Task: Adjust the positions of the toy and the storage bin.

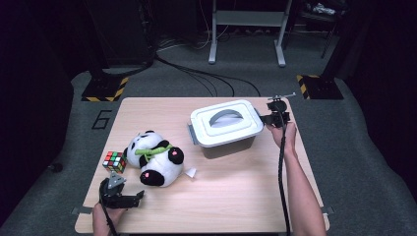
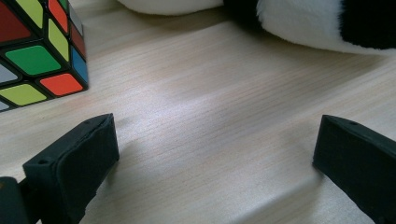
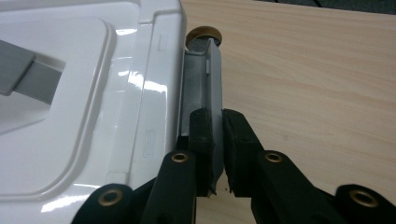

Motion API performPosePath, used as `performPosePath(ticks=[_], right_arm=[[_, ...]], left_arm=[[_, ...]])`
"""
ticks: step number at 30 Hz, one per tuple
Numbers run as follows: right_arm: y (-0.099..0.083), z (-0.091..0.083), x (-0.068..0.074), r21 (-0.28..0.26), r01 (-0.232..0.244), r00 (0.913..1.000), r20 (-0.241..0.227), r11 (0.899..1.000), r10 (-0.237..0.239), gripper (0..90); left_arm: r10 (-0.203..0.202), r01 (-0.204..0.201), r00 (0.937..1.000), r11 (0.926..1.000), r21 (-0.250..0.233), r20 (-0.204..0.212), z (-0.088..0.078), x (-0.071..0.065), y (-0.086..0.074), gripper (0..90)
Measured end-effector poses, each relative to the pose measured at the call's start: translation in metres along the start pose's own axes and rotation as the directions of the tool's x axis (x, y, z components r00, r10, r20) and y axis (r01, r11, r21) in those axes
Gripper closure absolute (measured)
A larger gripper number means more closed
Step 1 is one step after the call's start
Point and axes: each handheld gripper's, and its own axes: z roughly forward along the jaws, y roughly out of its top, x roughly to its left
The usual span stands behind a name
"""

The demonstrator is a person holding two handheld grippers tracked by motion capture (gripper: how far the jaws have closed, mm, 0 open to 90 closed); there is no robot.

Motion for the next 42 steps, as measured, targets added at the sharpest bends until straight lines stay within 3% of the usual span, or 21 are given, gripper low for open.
performPosePath(ticks=[11,19,27,30,33,36,42], right_arm=[[-0.02,-0.02,0.001,0.016,-0.042,0.999,0.012,0.999,0.042,80.7],[-0.038,-0.036,0.004,0.018,-0.033,0.9994,0.003,0.999,0.033,77.5],[-0.037,-0.049,-0.007,-0.019,0.009,0.9998,0.018,1.0,-0.009,32.5],[-0.034,-0.056,-0.006,-0.036,0.051,0.9984,0.026,0.998,-0.05,20.2],[-0.029,-0.061,-0.003,-0.038,0.086,0.9962,-0.008,0.996,-0.087,13.5],[-0.024,-0.062,0.008,-0.03,0.138,0.9896,-0.037,0.99,-0.139,7.7],[-0.012,-0.052,0.035,-0.018,0.258,0.9617,-0.091,0.966,-0.259,0.0]], left_arm=[[0.0,0.0,1.0,1.0,0.0,0.0,0.0,0.0,0.0,0.0],[0.0,0.0,1.0,1.0,0.0,0.0,0.0,0.0,0.0,0.0],[-0.001,0.001,1.0,1.0,-0.001,0.0,0.0,0.0,0.0,0.0],[0.0,0.0,1.0,1.0,0.0,0.0,0.0,0.0,0.0,0.0],[0.0,0.0,1.0,1.0,0.0,0.0,0.0,0.0,0.0,0.0],[0.0,0.0,1.0,1.0,0.0,0.0,0.0,0.0,0.0,0.0],[-0.001,0.001,1.0,1.0,-0.001,0.0,0.0,0.0,0.0,0.0]])
